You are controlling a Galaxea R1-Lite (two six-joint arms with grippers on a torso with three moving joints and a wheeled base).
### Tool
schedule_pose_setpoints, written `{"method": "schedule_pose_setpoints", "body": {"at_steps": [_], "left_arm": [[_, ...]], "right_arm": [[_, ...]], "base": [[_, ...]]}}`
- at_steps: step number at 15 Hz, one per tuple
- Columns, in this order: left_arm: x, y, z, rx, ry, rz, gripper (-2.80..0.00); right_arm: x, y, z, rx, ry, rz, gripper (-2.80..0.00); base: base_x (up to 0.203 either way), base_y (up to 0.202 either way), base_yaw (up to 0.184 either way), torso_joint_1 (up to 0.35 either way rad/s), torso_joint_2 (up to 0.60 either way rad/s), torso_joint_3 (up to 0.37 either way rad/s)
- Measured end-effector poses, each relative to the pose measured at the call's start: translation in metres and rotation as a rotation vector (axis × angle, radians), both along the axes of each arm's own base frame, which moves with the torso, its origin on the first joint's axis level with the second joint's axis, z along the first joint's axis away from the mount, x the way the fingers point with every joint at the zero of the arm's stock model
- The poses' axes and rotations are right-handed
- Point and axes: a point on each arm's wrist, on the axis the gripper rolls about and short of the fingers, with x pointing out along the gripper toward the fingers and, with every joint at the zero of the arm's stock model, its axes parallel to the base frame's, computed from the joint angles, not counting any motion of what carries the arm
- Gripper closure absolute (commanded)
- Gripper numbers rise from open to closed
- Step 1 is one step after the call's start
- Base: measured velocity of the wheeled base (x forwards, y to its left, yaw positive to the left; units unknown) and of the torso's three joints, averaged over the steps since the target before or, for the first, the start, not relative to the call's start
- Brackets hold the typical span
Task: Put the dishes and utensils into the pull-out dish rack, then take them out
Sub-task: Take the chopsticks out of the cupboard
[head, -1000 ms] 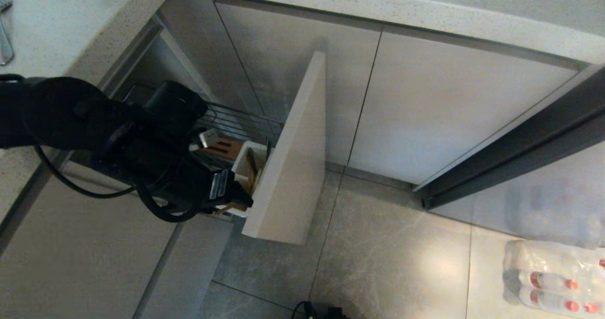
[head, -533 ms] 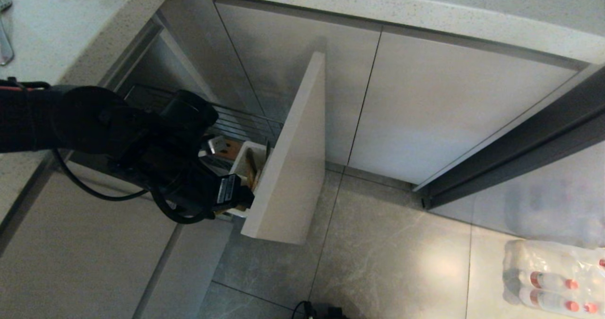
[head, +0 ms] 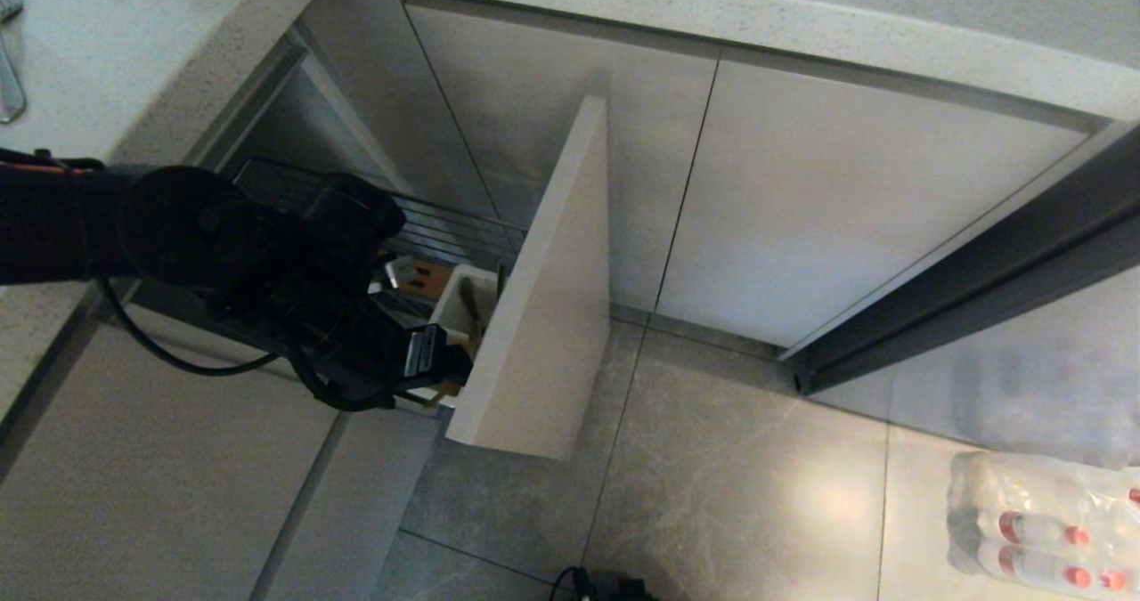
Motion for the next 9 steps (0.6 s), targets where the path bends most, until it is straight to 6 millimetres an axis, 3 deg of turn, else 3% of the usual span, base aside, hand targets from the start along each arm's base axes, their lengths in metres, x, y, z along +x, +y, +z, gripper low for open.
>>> {"method": "schedule_pose_setpoints", "body": {"at_steps": [9], "left_arm": [[0.005,-0.0022,-0.0089,0.011,0.029,-0.001,-2.8]], "right_arm": [[0.0,0.0,0.0,0.0,0.0,0.0,0.0]], "base": [[0.0,0.0,0.0,0.0,0.0,0.0]]}}
